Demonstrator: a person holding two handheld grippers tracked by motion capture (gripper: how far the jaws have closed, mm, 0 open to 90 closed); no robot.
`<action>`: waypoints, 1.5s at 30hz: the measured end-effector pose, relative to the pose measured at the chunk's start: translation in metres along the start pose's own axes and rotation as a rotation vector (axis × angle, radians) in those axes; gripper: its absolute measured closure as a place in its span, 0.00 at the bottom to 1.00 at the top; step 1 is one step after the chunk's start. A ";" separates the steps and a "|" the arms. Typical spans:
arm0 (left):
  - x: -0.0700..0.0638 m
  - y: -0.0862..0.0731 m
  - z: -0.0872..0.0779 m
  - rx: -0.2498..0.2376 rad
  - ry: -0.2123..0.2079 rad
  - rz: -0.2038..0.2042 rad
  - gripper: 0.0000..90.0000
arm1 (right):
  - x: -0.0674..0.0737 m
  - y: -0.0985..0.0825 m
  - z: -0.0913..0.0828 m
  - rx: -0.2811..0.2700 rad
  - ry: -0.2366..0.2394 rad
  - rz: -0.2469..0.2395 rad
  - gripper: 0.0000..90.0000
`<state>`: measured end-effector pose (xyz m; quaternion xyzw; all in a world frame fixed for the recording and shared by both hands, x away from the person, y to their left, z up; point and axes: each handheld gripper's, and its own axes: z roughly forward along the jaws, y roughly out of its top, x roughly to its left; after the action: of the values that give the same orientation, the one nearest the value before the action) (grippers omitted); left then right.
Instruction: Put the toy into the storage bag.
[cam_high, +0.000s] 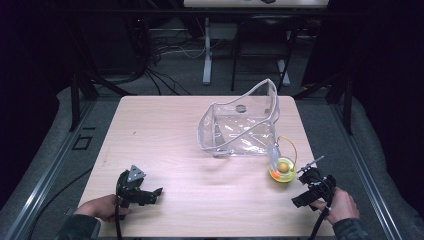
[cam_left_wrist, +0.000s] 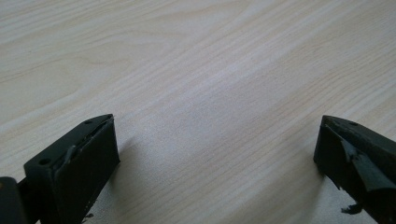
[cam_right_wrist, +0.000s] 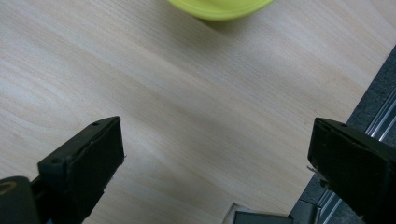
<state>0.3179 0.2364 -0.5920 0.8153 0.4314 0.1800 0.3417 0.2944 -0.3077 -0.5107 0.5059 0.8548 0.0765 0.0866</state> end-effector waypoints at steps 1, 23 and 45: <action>0.000 0.000 0.000 0.000 0.000 0.000 0.00 | 0.000 0.000 0.000 0.000 0.000 0.000 0.04; 0.000 0.000 0.000 0.001 0.000 0.003 0.00 | -0.001 0.006 -0.021 -0.035 -0.002 -0.004 0.07; 0.000 0.000 0.000 0.001 0.000 0.003 0.00 | -0.011 0.033 -0.066 -0.154 0.028 0.004 0.10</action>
<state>0.3179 0.2365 -0.5919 0.8160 0.4303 0.1805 0.3412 0.3126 -0.3043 -0.4382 0.4985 0.8464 0.1493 0.1134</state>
